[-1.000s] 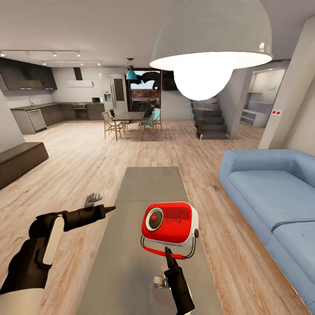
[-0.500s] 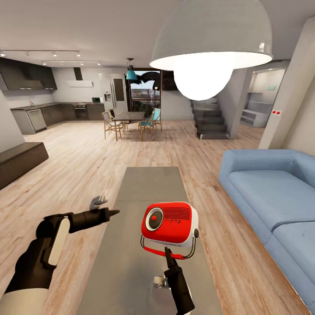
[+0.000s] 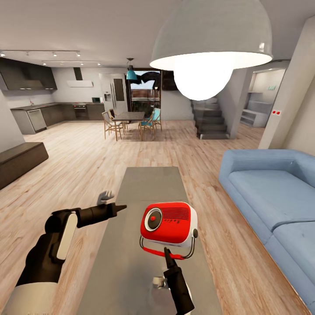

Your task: Turn on the radio receiver that's on the table in the living room.

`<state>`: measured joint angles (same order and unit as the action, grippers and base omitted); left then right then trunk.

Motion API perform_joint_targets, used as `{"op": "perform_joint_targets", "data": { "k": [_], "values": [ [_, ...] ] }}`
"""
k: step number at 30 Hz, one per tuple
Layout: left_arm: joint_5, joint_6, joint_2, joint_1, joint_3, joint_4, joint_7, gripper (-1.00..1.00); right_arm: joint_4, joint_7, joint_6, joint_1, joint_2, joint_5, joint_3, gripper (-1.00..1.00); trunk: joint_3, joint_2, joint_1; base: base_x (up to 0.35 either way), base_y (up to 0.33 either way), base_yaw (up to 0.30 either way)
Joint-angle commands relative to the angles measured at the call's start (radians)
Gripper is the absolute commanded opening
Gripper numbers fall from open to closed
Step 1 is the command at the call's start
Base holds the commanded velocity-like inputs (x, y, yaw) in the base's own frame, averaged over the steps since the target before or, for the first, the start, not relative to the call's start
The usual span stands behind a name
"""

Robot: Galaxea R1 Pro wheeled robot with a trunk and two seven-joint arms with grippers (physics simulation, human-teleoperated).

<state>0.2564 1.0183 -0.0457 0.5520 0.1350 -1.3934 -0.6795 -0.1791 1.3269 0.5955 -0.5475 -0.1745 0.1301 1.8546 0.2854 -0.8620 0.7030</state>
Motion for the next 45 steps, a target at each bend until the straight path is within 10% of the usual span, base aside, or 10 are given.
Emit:
{"op": "perform_joint_targets", "data": {
  "k": [1, 45],
  "values": [
    [0.000, 0.000, 0.001, 0.005, 0.000, 0.000, 0.000, -1.00, 0.000, 0.002, 0.000, 0.000, 0.000, 0.003, 0.002, -1.00, 0.000, 0.000, 0.000, 0.000, 0.000, 0.000],
    [-0.008, -0.008, 0.015, 0.015, -0.051, 0.072, 0.074, -1.00, -0.001, 0.076, -0.003, 0.000, 0.000, -0.006, -0.003, -1.00, 0.000, 0.000, 0.000, 0.000, 0.000, 0.000]
  ]
}}
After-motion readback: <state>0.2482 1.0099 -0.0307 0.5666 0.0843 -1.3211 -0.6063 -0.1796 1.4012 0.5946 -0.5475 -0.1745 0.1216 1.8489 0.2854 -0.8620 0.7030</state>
